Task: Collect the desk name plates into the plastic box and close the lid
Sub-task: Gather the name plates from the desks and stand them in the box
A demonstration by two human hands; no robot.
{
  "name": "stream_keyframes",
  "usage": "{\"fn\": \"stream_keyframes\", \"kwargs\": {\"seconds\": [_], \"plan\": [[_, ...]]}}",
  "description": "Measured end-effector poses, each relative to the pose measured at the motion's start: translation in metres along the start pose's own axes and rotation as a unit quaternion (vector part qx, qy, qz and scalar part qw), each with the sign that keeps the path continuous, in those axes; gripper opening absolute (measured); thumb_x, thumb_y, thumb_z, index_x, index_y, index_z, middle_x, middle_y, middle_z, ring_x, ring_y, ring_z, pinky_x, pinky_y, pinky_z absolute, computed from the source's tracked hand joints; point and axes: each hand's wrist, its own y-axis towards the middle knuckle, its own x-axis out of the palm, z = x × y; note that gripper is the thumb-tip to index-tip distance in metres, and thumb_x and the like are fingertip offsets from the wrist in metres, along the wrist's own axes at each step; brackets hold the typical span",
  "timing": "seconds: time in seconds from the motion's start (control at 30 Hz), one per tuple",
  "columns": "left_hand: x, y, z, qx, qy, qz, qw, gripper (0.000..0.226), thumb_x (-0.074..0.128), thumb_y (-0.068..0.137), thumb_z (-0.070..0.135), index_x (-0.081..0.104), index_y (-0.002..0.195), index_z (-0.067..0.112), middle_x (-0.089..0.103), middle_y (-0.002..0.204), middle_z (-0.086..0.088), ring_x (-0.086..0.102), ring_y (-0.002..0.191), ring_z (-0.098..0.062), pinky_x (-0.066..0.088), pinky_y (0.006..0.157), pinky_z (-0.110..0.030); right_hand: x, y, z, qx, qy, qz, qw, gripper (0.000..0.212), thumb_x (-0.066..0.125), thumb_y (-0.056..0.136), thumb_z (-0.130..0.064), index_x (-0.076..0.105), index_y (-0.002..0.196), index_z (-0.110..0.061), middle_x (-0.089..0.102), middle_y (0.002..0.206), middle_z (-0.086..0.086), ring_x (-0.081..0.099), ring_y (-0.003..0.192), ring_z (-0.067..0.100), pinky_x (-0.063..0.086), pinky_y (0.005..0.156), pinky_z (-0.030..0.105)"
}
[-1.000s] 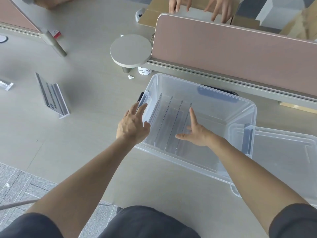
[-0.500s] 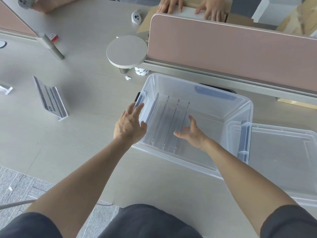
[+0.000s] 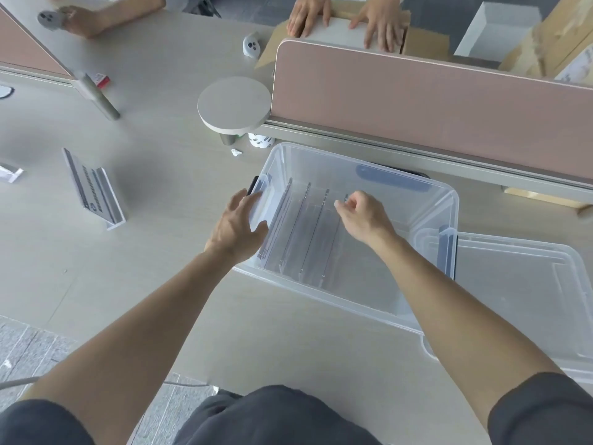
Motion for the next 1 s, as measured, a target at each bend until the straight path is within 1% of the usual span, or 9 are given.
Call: {"fn": "stream_keyframes", "kwargs": {"seconds": [0.07, 0.2, 0.3, 0.4, 0.57, 0.7, 0.77, 0.9, 1.0], "plan": [[-0.013, -0.001, -0.008, -0.002, -0.034, 0.044, 0.998, 0.053, 0.060, 0.087, 0.025, 0.047, 0.138, 0.022, 0.036, 0.146, -0.009, 0.054, 0.115, -0.029, 0.048, 0.093, -0.040, -0.009, -0.003, -0.030, -0.055, -0.037, 0.024, 0.997, 0.025, 0.053, 0.095, -0.031, 0.055, 0.080, -0.012, 0.064, 0.087, 0.005, 0.058, 0.085, 0.027, 0.036, 0.069, 0.028], [-0.050, -0.007, -0.048, -0.037, -0.064, 0.090, 0.993, 0.032, 0.061, 0.087, 0.025, 0.064, 0.118, 0.018, 0.052, 0.128, -0.008, 0.063, 0.094, -0.027, 0.049, 0.086, -0.030, 0.011, -0.015, -0.103, -0.138, -0.080, -0.019, 0.987, 0.024, 0.054, 0.091, -0.027, 0.058, 0.074, -0.010, 0.067, 0.078, 0.003, 0.060, 0.075, 0.025, 0.044, 0.063, 0.030], [-0.082, -0.018, -0.103, -0.077, -0.071, 0.099, 0.990, 0.025, 0.059, 0.088, 0.026, 0.068, 0.110, 0.020, 0.059, 0.121, -0.008, 0.064, 0.093, -0.026, 0.043, 0.082, -0.024, 0.051, -0.028, -0.167, -0.192, -0.119, -0.076, 0.971, 0.020, 0.057, 0.090, -0.027, 0.059, 0.073, -0.016, 0.064, 0.073, -0.001, 0.057, 0.071, 0.021, 0.040, 0.062, 0.028], [-0.114, -0.034, -0.167, -0.119, -0.120, 0.104, 0.980, 0.023, 0.057, 0.087, 0.027, 0.068, 0.107, 0.020, 0.062, 0.116, -0.005, 0.066, 0.088, -0.024, 0.044, 0.082, -0.025, 0.104, -0.042, -0.229, -0.222, -0.146, -0.103, 0.959, 0.018, 0.061, 0.088, -0.030, 0.059, 0.072, -0.024, 0.064, 0.074, -0.005, 0.057, 0.074, 0.018, 0.043, 0.068, 0.028], [-0.160, -0.046, -0.252, -0.191, -0.170, 0.142, 0.956, 0.028, 0.055, 0.087, 0.029, 0.060, 0.112, 0.017, 0.064, 0.110, -0.003, 0.062, 0.098, -0.027, 0.045, 0.086, -0.031, 0.179, -0.048, -0.316, -0.231, -0.180, -0.149, 0.944, 0.011, 0.060, 0.090, -0.027, 0.069, 0.088, -0.022, 0.067, 0.085, -0.004, 0.062, 0.084, 0.019, 0.046, 0.074, 0.026], [-0.171, -0.032, -0.280, -0.257, -0.219, 0.071, 0.939, 0.051, 0.052, 0.085, 0.042, 0.046, 0.126, 0.013, 0.064, 0.109, -0.007, 0.057, 0.093, -0.026, 0.040, 0.073, -0.029, 0.222, -0.033, -0.376, -0.249, -0.252, -0.167, 0.920, 0.019, 0.055, 0.093, -0.029, 0.070, 0.102, -0.020, 0.066, 0.096, -0.002, 0.063, 0.094, 0.022, 0.045, 0.077, 0.026], [-0.169, -0.025, -0.283, -0.281, -0.241, 0.058, 0.927, 0.057, 0.051, 0.085, 0.044, 0.042, 0.129, 0.010, 0.064, 0.108, -0.010, 0.055, 0.092, -0.026, 0.038, 0.072, -0.029, 0.241, -0.020, -0.401, -0.256, -0.284, -0.171, 0.908, 0.021, 0.054, 0.094, -0.032, 0.069, 0.105, -0.022, 0.069, 0.106, 0.001, 0.063, 0.099, 0.024, 0.049, 0.082, 0.030], [-0.173, -0.005, -0.283, -0.315, -0.179, 0.069, 0.930, 0.055, 0.049, 0.089, 0.044, 0.044, 0.130, 0.007, 0.056, 0.126, -0.015, 0.047, 0.118, -0.036, 0.037, 0.091, -0.035, 0.273, 0.005, -0.442, -0.290, -0.284, -0.183, 0.895, 0.023, 0.047, 0.097, -0.030, 0.064, 0.111, -0.024, 0.067, 0.115, 0.002, 0.062, 0.106, 0.026, 0.049, 0.089, 0.033], [-0.172, 0.015, -0.280, -0.336, -0.164, 0.038, 0.927, 0.053, 0.048, 0.090, 0.039, 0.042, 0.135, 0.012, 0.052, 0.132, -0.011, 0.043, 0.124, -0.034, 0.034, 0.097, -0.034, 0.280, 0.025, -0.460, -0.291, -0.280, -0.203, 0.892, 0.030, 0.045, 0.100, -0.029, 0.060, 0.125, -0.022, 0.061, 0.127, 0.003, 0.058, 0.114, 0.026, 0.045, 0.093, 0.033]]}}
